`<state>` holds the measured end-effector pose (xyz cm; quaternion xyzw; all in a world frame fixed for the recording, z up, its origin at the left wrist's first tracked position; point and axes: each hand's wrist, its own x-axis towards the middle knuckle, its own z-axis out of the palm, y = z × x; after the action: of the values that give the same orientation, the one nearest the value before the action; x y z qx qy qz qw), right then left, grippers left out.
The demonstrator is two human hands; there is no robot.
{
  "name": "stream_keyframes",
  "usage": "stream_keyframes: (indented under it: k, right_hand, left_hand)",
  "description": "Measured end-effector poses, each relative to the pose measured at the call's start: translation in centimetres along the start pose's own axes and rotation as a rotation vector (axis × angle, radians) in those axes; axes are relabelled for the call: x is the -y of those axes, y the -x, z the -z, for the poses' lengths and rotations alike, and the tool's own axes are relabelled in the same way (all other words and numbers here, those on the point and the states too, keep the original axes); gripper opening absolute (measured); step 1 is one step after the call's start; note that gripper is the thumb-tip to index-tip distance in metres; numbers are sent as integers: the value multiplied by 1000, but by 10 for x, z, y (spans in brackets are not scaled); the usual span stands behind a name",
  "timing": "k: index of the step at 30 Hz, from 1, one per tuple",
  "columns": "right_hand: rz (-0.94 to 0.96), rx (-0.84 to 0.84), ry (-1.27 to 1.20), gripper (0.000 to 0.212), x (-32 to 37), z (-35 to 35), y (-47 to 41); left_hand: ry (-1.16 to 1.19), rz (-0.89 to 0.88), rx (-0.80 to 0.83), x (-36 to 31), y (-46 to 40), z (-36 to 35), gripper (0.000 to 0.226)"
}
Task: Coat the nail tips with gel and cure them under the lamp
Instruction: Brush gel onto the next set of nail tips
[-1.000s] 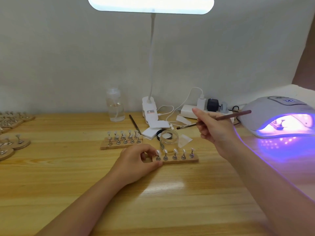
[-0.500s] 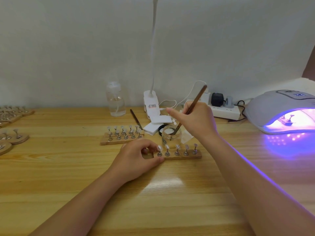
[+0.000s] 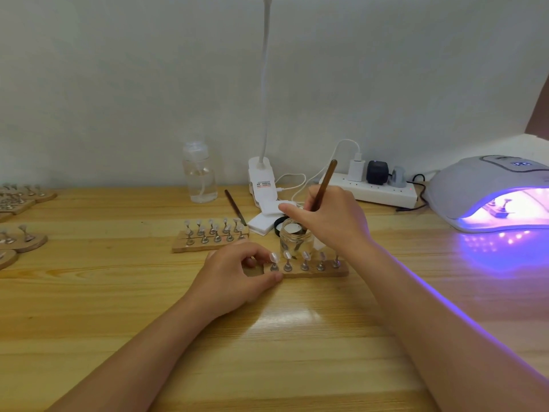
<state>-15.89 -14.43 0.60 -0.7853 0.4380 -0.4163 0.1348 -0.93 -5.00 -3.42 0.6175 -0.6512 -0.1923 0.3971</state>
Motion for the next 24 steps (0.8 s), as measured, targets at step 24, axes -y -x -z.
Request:
stream_keyframes:
  k: [24]
  right_hand:
    - [-294,-217,-306,43,-17,27,-11]
  left_hand:
    - [101,-13,-24,-6,0,3,16]
